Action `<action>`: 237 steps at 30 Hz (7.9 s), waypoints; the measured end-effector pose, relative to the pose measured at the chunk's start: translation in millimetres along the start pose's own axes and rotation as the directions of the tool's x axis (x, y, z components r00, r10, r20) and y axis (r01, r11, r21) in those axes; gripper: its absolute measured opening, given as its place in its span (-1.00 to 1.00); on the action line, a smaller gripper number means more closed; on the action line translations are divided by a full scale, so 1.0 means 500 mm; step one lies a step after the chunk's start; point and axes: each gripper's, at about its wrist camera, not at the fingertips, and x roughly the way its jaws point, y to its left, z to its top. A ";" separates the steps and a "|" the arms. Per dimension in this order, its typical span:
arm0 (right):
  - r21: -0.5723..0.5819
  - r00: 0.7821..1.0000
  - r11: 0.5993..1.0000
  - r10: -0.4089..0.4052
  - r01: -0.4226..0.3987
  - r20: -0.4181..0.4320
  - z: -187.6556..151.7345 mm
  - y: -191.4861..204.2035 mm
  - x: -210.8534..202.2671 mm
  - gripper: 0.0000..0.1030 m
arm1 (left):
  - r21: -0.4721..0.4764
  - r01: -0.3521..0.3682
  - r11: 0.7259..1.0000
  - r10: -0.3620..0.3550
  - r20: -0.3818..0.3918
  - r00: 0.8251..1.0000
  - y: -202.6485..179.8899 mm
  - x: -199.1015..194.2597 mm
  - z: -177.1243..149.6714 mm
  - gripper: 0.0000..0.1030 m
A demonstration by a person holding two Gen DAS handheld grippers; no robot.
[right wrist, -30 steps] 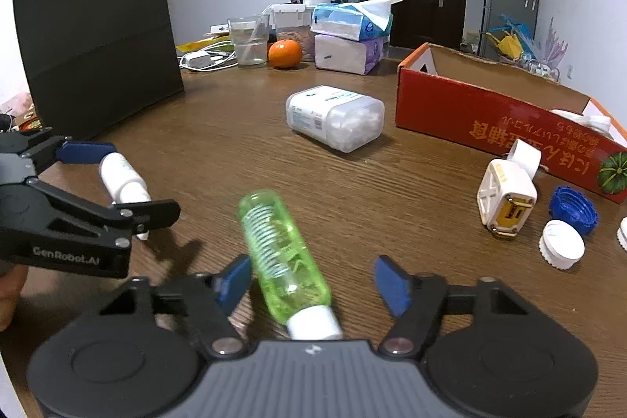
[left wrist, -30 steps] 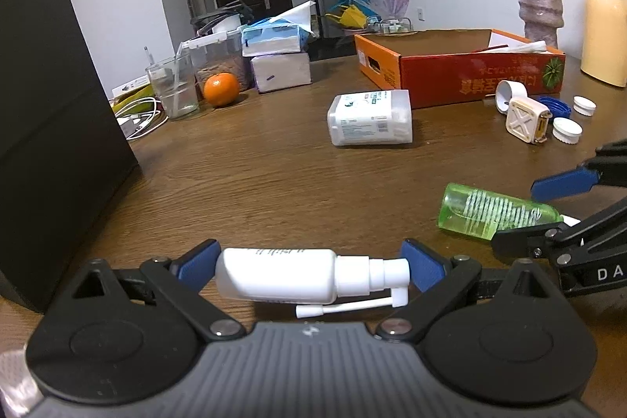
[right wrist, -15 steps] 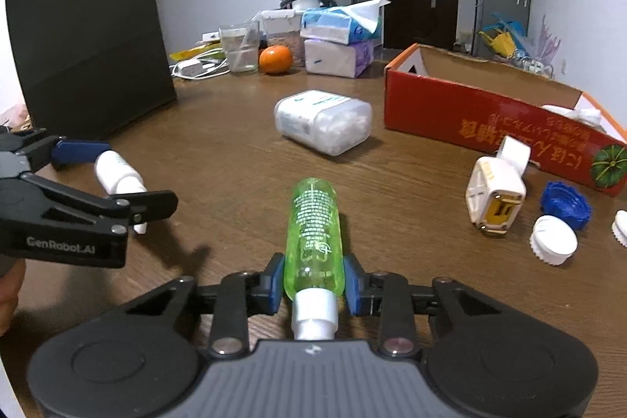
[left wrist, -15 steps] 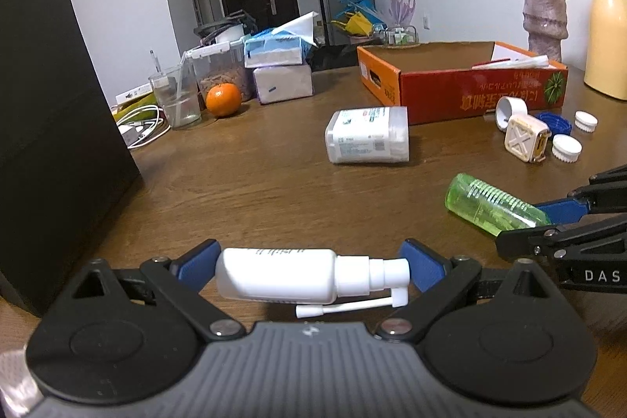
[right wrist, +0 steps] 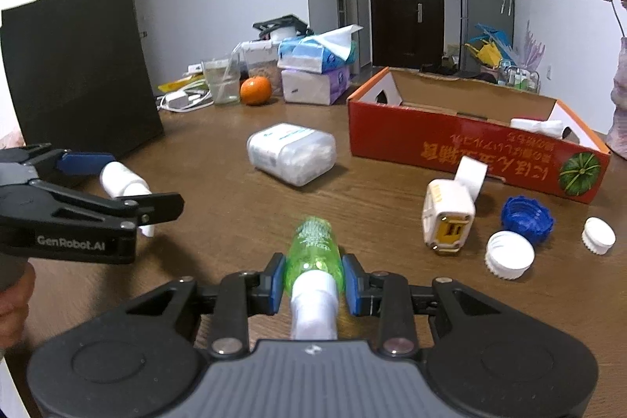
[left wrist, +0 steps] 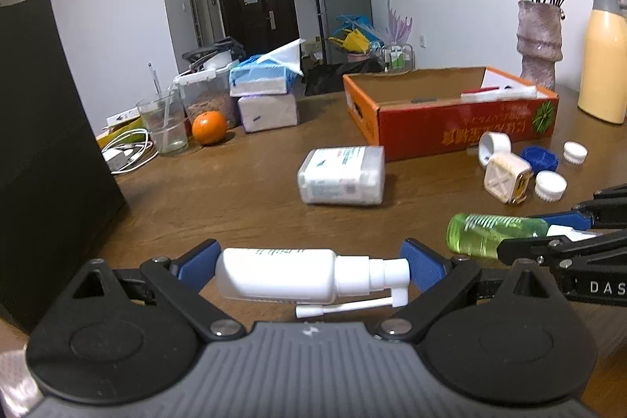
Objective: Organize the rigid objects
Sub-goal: 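Grasp the green spray bottle with the right gripper while the left gripper holds the white bottle, then carry both spray bottles over the box, then lower both spray bottles into the box and open both grippers, then withdraw both tools from the box toward the caps and adapter, then grasp the white bottle cap with the right gripper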
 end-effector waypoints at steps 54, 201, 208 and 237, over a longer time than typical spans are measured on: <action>0.139 0.987 0.990 0.002 -0.025 0.161 0.055 -0.158 -0.019 -0.42 | -0.130 -0.005 0.992 0.006 0.012 1.000 -0.110 0.069 0.135 0.93; 0.162 0.924 0.952 -0.294 0.260 0.245 0.052 -0.325 -0.065 1.00 | -0.122 -0.049 0.991 0.054 0.041 0.998 -0.265 0.164 0.172 1.00; 0.140 0.939 0.955 -0.286 0.263 0.189 -0.011 -0.300 -0.074 0.97 | -0.105 -0.013 0.994 0.014 0.005 1.000 -0.265 0.128 0.120 1.00; 0.013 0.989 0.989 -0.146 0.146 -0.030 -0.012 -0.263 0.072 -0.16 | -0.137 0.029 0.990 -0.039 -0.073 0.997 -0.237 0.123 0.075 1.00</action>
